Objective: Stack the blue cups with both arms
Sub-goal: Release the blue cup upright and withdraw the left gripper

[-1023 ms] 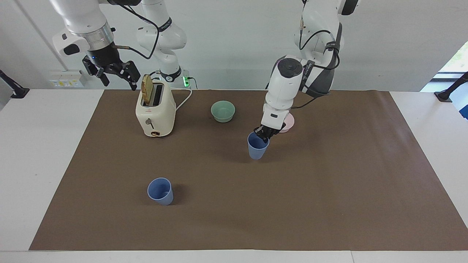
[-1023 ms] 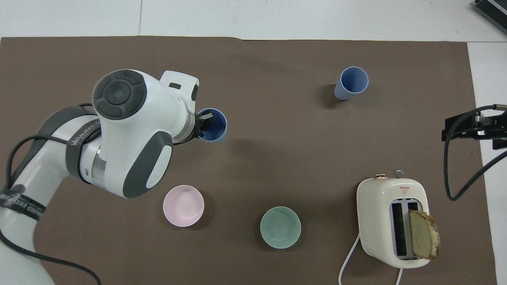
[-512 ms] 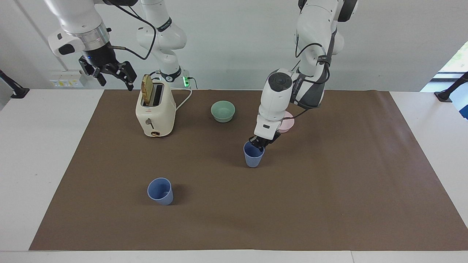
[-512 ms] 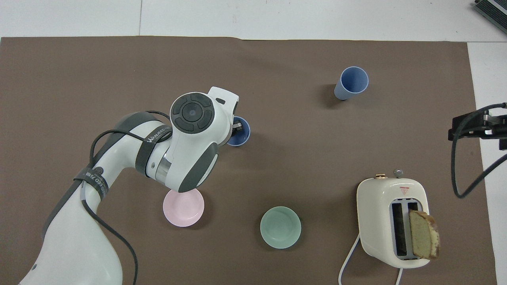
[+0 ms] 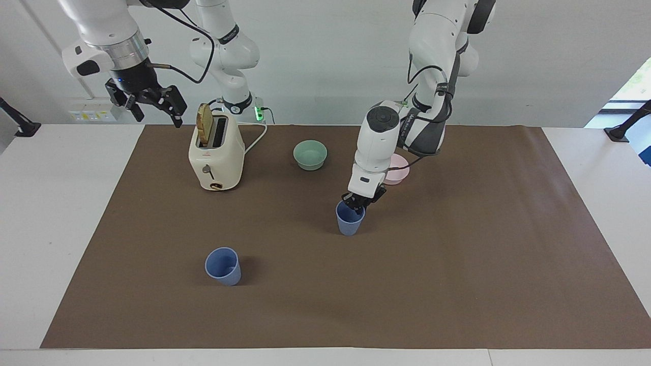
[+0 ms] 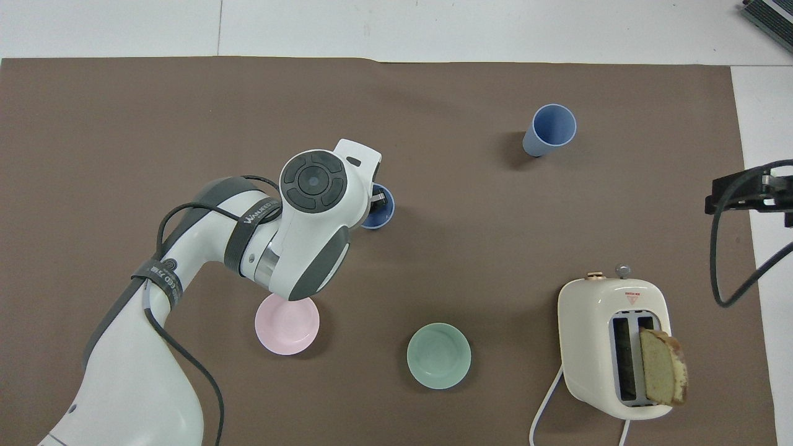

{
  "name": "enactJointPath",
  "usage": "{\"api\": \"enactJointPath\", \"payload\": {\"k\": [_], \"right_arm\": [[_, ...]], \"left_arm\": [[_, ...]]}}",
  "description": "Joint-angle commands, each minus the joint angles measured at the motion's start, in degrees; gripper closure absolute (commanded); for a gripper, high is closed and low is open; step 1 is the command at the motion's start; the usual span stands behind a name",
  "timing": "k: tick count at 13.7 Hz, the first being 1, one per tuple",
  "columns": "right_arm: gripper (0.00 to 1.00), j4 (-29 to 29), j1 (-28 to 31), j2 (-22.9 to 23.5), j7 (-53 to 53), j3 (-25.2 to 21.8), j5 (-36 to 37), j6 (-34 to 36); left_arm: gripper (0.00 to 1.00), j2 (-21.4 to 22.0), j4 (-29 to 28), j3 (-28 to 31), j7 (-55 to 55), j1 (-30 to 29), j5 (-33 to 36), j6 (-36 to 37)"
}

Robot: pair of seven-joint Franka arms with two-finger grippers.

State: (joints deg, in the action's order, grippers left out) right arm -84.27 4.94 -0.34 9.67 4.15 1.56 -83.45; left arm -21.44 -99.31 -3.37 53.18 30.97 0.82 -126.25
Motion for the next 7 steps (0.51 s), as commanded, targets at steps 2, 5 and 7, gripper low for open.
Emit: {"api": "enactJointPath", "payload": {"k": [2,5,7], "right_arm": [[0.0,-1.2,0.7,-0.6,-1.8,0.4,-0.3,-1.3],[0.0,-1.2,0.5,-0.6,-1.8,0.5,-0.2,-1.3],[0.0,-1.2,0.4,-0.6,-1.9,0.5,-0.2,-1.4]], "left_arm": [[0.0,2.9,1.0,1.3,-3.2,-1.7,1.6,2.9],[0.0,7.4,0.3,1.4,-13.5,-7.2,1.6,6.8],[0.0,10.8,0.2,1.3,-22.2,-12.2,1.0,11.4]]}}
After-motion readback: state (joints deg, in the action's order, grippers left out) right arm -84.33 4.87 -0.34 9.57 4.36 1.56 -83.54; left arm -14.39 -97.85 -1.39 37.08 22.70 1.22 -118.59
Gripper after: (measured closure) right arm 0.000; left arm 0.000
